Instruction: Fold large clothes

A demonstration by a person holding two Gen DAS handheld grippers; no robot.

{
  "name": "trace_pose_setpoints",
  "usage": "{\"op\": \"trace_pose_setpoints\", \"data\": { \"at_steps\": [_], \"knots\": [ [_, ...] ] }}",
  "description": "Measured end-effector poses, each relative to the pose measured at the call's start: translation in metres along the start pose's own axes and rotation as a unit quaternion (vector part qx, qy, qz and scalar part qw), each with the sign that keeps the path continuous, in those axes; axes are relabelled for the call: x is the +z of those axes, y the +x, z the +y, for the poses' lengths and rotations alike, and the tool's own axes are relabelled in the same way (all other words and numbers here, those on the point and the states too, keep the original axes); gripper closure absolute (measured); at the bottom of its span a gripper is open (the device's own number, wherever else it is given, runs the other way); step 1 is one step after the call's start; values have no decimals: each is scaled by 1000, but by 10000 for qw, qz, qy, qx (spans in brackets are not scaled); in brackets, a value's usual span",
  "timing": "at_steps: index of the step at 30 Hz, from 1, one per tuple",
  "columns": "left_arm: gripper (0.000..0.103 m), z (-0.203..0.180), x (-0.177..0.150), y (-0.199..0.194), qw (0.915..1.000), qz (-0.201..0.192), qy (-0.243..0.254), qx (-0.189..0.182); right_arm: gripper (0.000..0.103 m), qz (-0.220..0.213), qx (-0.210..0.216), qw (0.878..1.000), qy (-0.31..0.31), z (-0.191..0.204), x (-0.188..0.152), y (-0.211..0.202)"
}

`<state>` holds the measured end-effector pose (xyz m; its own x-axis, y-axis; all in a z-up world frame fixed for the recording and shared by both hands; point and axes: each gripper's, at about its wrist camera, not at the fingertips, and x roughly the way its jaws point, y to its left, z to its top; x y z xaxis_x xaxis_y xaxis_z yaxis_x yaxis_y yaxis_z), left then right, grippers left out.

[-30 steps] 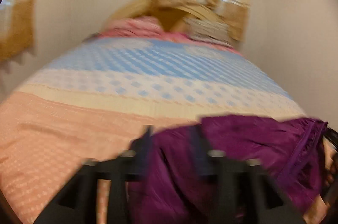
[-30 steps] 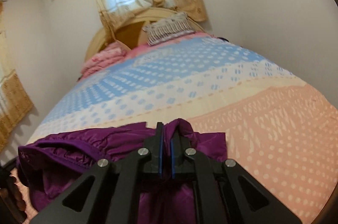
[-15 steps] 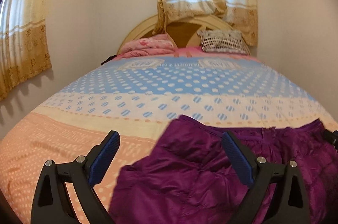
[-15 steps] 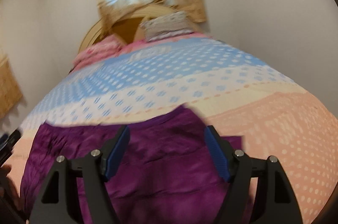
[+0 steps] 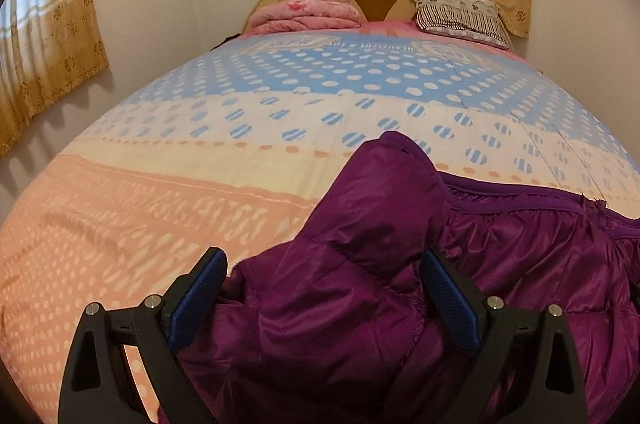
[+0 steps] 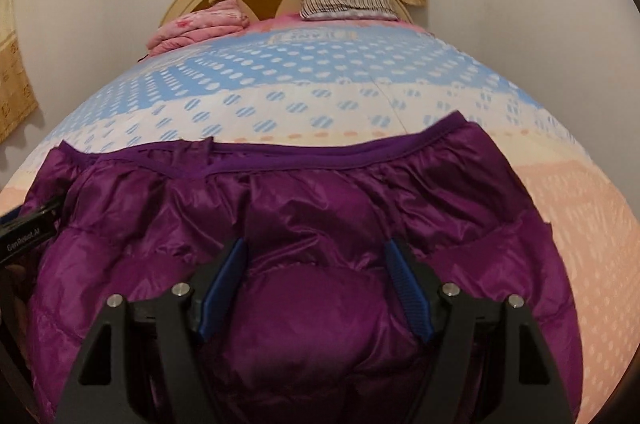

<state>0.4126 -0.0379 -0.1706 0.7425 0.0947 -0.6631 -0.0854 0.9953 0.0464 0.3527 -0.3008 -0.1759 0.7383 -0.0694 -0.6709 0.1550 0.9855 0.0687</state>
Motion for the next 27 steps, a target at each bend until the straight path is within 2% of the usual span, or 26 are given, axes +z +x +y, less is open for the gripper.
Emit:
{"op": "trace_pose_setpoints", "data": {
  "at_steps": [4, 12, 27],
  "knots": [
    [5, -6, -1, 11, 9999, 128, 59, 0, 28, 82, 45, 9999, 105, -3, -2, 2],
    [5, 6, -3, 17, 9989, 390, -146, -234, 27, 173, -15, 9998, 99, 0, -2, 8],
    [5, 12, -4, 21, 9975, 580, -245, -324, 22, 425, -144, 9990, -30, 5, -2, 21]
  ]
}}
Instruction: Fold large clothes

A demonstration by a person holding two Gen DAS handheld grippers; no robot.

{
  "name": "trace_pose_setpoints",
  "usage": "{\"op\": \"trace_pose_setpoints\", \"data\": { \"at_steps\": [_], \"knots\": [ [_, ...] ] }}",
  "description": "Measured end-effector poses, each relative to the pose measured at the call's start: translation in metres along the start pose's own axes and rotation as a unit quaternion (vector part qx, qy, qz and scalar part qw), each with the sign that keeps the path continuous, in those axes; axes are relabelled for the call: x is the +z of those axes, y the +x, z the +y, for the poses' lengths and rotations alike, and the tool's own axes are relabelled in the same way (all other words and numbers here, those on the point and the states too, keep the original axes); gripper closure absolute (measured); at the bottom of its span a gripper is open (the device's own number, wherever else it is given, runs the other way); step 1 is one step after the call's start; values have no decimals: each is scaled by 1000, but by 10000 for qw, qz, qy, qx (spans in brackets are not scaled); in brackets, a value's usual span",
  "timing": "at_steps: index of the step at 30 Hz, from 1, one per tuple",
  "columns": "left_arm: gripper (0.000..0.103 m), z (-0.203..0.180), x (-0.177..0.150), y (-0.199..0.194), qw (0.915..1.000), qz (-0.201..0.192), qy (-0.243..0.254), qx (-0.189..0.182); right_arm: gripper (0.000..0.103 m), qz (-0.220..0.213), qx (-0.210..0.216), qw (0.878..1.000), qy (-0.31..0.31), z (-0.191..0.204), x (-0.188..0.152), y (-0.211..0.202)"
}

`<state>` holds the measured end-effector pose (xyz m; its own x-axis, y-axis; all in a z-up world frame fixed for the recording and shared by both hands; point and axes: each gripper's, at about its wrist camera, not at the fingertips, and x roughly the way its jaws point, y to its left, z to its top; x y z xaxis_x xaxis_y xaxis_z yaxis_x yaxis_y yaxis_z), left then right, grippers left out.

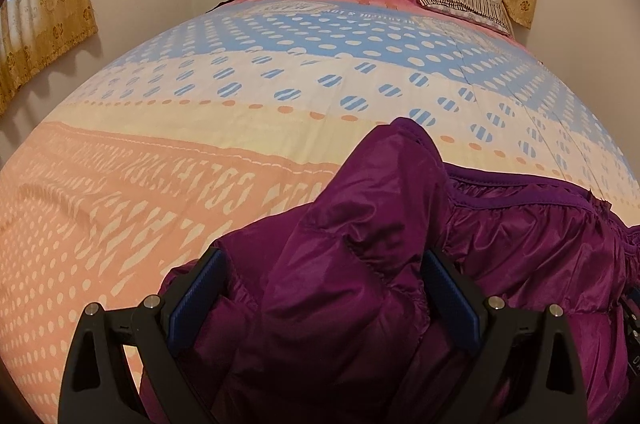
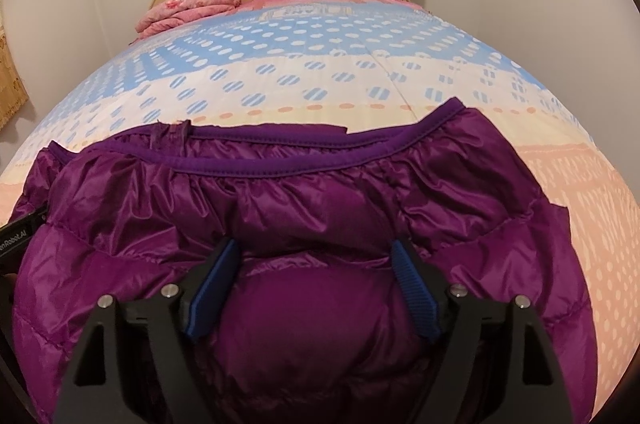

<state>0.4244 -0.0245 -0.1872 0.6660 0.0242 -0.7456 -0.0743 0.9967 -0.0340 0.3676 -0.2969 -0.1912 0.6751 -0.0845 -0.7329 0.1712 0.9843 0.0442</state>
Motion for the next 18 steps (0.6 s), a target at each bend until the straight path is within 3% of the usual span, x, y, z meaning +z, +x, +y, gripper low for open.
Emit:
{"op": "trace_pose_setpoints", "data": {
  "at_steps": [18],
  "knots": [
    [5, 3, 0, 2, 9999, 90, -55, -23, 19, 189, -125, 9997, -98, 6, 2, 8]
  ]
}}
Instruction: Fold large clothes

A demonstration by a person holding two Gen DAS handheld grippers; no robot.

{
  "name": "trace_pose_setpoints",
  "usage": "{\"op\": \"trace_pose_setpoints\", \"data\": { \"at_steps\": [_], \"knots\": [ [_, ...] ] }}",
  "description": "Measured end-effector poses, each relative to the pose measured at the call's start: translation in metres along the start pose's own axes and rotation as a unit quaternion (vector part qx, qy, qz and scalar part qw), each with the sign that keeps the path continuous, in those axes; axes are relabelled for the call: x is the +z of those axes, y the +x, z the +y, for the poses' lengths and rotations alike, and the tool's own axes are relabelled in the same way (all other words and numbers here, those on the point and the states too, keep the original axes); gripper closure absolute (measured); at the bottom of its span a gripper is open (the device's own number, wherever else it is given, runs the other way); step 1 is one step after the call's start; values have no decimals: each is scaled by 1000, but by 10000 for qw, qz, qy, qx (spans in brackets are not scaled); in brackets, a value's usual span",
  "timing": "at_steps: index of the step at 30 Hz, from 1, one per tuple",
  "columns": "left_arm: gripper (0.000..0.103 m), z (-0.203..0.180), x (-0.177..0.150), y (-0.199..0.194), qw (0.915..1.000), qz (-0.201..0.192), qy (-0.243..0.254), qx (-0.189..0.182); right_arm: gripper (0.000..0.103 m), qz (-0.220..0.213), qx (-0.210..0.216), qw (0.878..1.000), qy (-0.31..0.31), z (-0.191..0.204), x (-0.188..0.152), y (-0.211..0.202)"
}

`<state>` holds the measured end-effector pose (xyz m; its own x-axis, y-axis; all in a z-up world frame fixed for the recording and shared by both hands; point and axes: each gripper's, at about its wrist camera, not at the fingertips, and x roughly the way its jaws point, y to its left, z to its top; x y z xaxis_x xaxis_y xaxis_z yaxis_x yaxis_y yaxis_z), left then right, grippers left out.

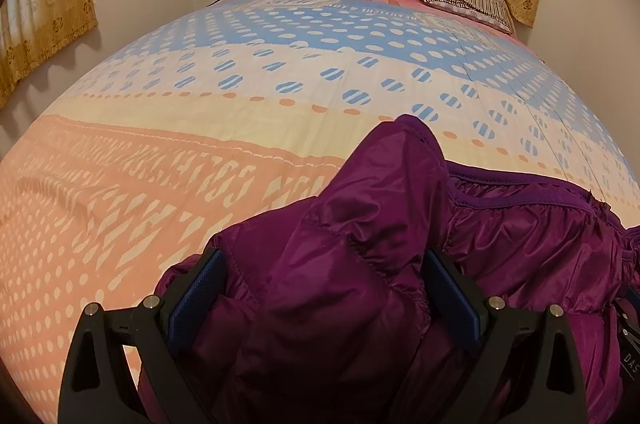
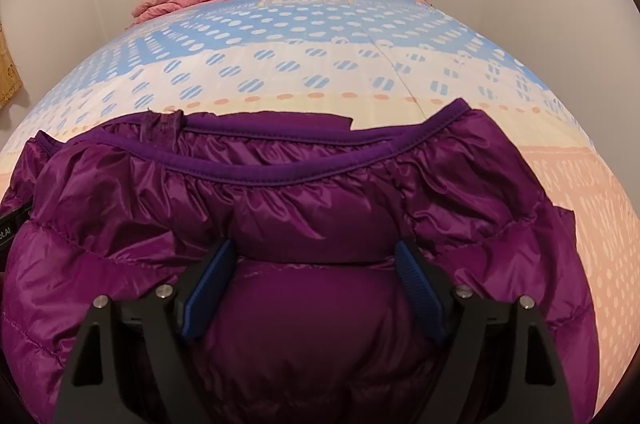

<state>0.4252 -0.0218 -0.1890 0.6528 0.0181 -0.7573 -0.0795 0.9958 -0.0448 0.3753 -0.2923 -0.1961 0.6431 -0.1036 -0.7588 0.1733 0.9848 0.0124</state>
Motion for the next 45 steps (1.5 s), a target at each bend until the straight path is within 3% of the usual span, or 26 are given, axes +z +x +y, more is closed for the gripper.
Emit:
{"op": "trace_pose_setpoints", "data": {
  "at_steps": [7, 13, 17, 20, 26, 37, 42, 45],
  "knots": [
    [5, 6, 3, -7, 9998, 130, -100, 128, 19, 56, 7, 10000, 0, -3, 3, -2],
    [5, 2, 11, -49, 9982, -471, -301, 196, 21, -515, 53, 9983, 266, 19, 18, -44],
    [5, -22, 10, -43, 9952, -622, 178, 739, 21, -465, -58, 9984, -315, 60, 26, -29],
    [5, -26, 5, -20, 9933, -322, 412, 1034, 21, -242, -118, 9990, -367, 62, 24, -3],
    [5, -9, 2, -4, 9982, 4, 23, 606, 17, -124, -47, 9993, -364, 59, 20, 11],
    [4, -15, 1, -3, 9979, 92, 98, 634, 15, -10, -21, 9994, -342, 64, 18, 16],
    [4, 3, -7, -53, 9982, -187, 21, 566, 16, 86, 129, 9995, -271, 57, 18, 1],
    [4, 18, -30, -91, 9964, -520, 178, 649, 14, -389, 20, 9986, -372, 49, 0, -49]
  ]
}}
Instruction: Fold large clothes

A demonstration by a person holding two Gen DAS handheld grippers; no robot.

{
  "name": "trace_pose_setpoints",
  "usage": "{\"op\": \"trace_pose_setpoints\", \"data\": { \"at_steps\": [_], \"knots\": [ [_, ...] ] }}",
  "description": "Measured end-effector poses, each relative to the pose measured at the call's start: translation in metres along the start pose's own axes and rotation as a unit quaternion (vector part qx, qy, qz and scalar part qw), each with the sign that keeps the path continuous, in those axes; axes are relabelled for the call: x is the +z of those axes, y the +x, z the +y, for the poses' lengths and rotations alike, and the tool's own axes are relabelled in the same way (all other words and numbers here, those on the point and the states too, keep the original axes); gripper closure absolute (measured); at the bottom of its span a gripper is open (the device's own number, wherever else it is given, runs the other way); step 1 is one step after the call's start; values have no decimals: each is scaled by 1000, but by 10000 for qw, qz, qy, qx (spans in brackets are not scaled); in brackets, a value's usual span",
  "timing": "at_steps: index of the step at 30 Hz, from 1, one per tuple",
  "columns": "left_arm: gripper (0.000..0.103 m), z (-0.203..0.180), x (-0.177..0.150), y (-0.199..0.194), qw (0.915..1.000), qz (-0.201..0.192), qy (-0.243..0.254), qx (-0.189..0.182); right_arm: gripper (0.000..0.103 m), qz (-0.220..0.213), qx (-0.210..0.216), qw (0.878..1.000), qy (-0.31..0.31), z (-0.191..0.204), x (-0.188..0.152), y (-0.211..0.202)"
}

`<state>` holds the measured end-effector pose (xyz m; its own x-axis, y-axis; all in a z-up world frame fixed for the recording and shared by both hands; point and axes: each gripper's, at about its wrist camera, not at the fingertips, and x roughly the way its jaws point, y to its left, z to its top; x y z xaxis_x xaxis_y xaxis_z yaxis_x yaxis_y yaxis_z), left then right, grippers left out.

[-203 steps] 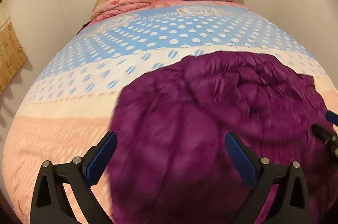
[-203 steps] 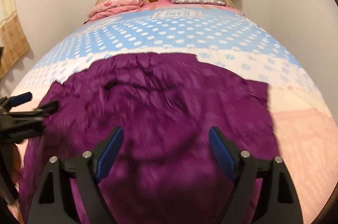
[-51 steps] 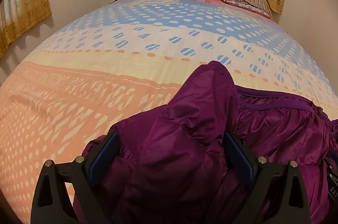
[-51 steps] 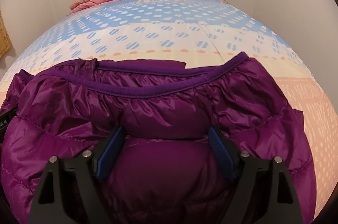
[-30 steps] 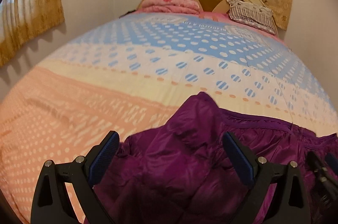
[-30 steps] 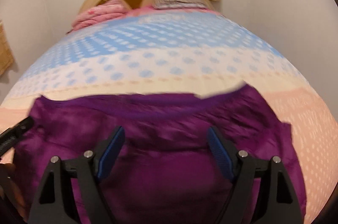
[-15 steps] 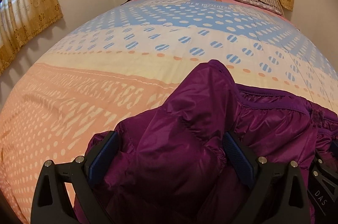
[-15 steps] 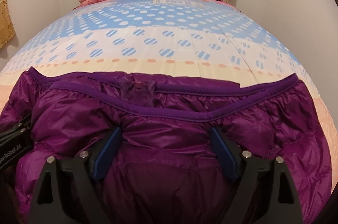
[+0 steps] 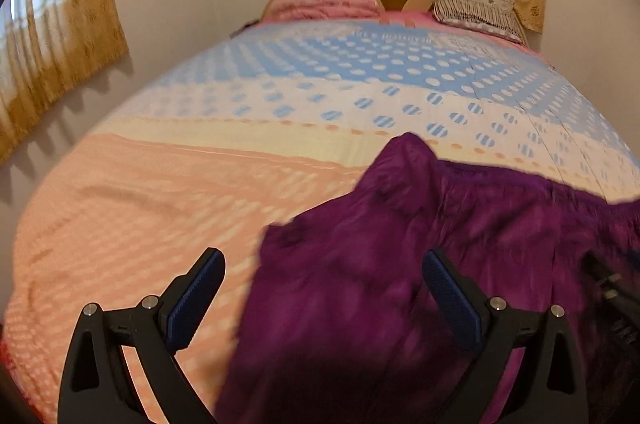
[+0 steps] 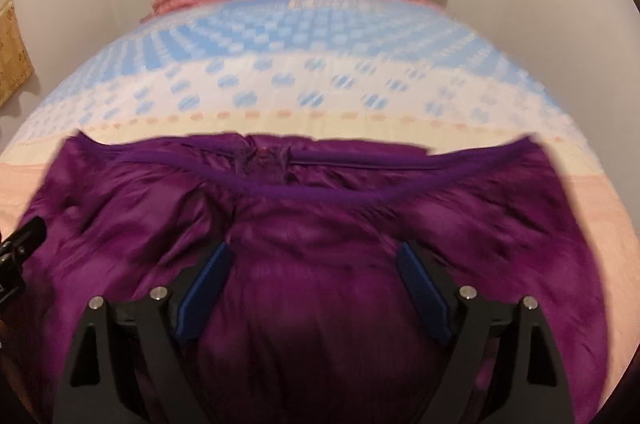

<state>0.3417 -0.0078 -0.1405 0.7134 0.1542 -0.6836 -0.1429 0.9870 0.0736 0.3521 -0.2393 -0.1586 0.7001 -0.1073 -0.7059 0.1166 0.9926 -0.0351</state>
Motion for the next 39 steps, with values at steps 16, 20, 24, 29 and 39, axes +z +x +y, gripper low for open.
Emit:
{"op": "trace_pose_setpoints", "data": {
  "at_steps": [16, 20, 24, 29, 39],
  "knots": [
    [3, 23, -53, 21, 9985, 455, -298, -23, 3, 149, -309, 9992, -213, 6, -56, -1],
    [3, 38, -60, 3, 9972, 536, -513, -130, 3, 201, -290, 9992, -193, 5, -55, -2],
    [3, 62, -73, -24, 9955, 498, -761, -262, 3, 74, -250, 9996, -113, 7, -62, -31],
    [3, 73, -99, -26, 9897, 780, -1036, -612, 3, -172, -211, 9991, -321, 27, -101, -79],
    [63, 54, -98, -24, 9860, 621, -801, -1325, 0, -18, -502, 9972, -558, 35, -123, -55]
  ]
}}
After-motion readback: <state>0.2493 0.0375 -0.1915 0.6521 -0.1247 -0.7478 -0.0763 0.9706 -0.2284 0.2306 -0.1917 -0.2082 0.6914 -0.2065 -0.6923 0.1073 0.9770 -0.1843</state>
